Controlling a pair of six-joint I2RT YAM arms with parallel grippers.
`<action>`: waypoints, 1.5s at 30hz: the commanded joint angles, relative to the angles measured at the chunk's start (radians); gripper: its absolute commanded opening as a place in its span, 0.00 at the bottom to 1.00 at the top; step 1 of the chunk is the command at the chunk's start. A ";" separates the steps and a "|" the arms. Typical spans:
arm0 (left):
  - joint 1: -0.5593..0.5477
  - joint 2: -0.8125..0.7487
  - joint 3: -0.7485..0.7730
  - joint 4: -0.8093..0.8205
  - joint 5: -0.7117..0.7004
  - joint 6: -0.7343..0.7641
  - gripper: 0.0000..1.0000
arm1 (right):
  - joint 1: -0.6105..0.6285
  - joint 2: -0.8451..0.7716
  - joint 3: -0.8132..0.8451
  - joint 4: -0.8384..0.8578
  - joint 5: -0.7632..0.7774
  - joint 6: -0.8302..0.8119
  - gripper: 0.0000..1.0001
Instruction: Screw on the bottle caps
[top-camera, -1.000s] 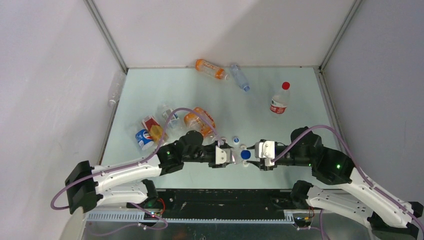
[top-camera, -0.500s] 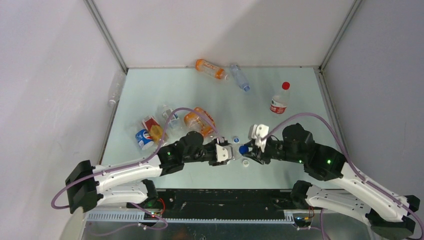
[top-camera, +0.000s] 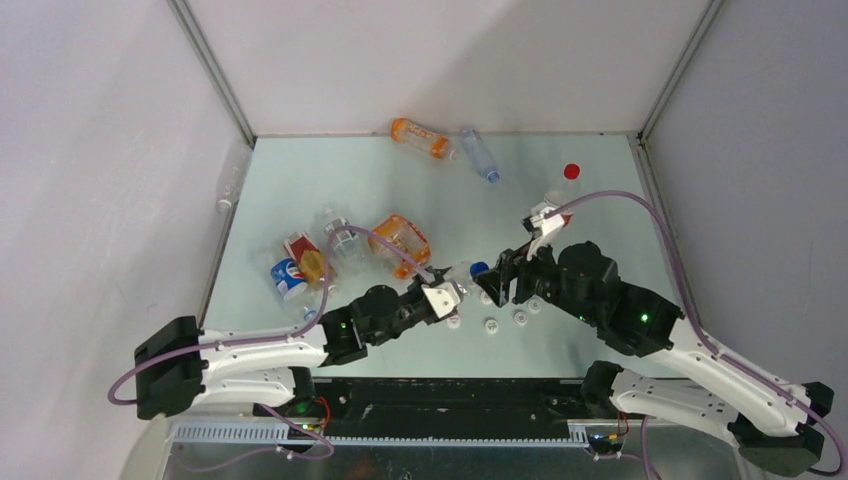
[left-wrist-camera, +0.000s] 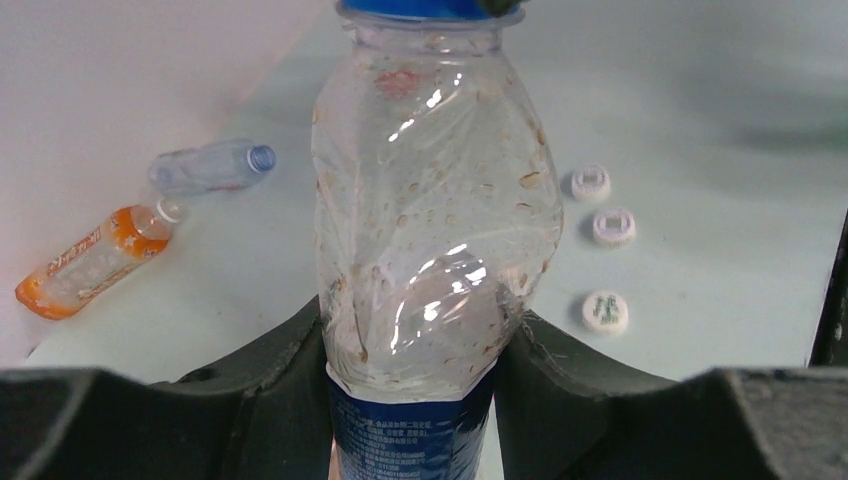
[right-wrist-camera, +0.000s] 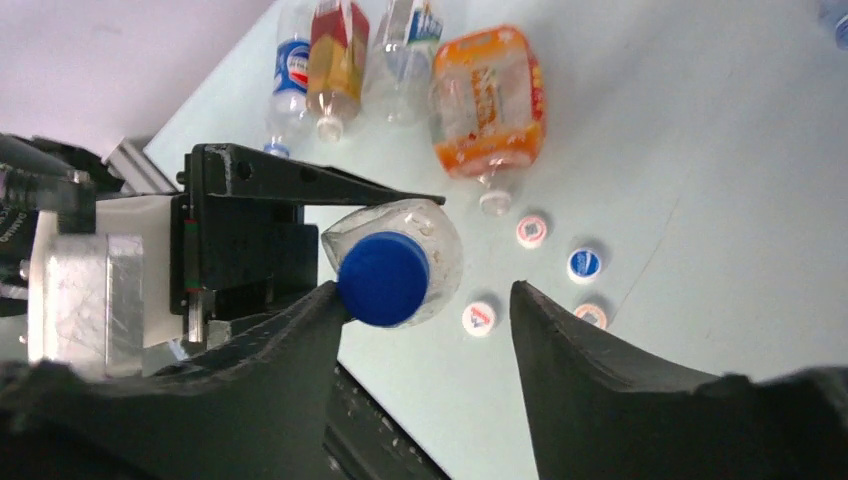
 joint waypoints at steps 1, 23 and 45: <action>-0.003 -0.014 -0.009 0.192 -0.082 -0.135 0.31 | -0.016 -0.068 -0.021 0.142 0.076 -0.081 0.70; -0.003 0.071 0.069 0.246 0.005 -0.248 0.32 | -0.040 -0.038 -0.139 0.394 -0.004 -0.166 0.74; 0.118 -0.106 0.096 -0.105 -0.146 -0.540 1.00 | -0.295 -0.041 -0.110 0.277 0.076 -0.247 0.00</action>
